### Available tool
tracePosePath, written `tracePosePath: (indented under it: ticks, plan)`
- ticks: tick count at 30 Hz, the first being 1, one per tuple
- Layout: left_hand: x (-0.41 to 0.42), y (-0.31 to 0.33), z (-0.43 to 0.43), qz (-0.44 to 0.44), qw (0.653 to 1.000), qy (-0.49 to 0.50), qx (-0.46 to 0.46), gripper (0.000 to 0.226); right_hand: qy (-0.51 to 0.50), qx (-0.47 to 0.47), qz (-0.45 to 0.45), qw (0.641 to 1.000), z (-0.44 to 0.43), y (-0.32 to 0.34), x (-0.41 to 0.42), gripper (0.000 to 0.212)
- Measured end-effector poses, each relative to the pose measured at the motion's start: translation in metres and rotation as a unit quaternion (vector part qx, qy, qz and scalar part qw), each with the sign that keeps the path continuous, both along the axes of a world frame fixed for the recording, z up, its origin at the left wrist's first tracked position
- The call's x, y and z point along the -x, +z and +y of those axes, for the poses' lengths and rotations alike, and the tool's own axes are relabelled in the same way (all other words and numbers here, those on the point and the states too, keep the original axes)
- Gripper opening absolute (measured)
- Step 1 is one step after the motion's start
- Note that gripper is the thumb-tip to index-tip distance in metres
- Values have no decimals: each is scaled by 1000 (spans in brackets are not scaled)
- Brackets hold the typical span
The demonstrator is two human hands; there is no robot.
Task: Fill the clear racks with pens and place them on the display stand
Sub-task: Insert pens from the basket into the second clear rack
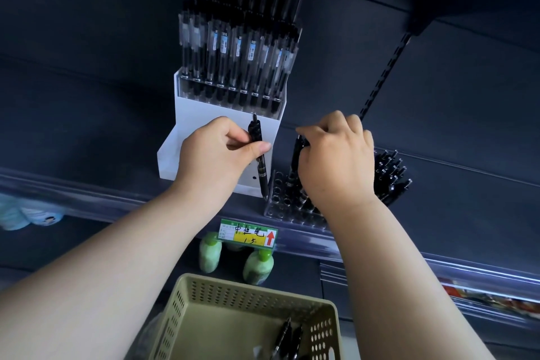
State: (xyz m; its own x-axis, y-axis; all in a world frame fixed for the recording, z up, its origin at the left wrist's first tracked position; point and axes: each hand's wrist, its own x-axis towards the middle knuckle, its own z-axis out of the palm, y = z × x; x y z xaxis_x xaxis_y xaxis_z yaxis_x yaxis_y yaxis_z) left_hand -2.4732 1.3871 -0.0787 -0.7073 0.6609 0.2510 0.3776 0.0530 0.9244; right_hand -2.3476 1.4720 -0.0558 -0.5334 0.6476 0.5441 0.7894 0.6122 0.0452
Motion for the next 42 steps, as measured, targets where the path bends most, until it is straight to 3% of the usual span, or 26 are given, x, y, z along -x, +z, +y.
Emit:
tracePosePath:
  ticks: [10,24,31,35,42]
  plan:
    - [-24,-4,17,25,1000,-18,-1,23,-4,-8,33,999,-2,2,-13,28]
    - [-35,-2,26,56,997,-10,-53,24,44,19,80,996,-3,1,-19,43]
    - [-39,-11,34,85,996,-37,-14,26,41,51,111,992,3,1,-31,40]
    - [-42,-21,43,119,989,-69,59,28,42,60,106,992,3,-2,-35,40]
    - [-40,-25,46,108,987,-75,93,36,54,61,120,990,3,-3,-41,40]
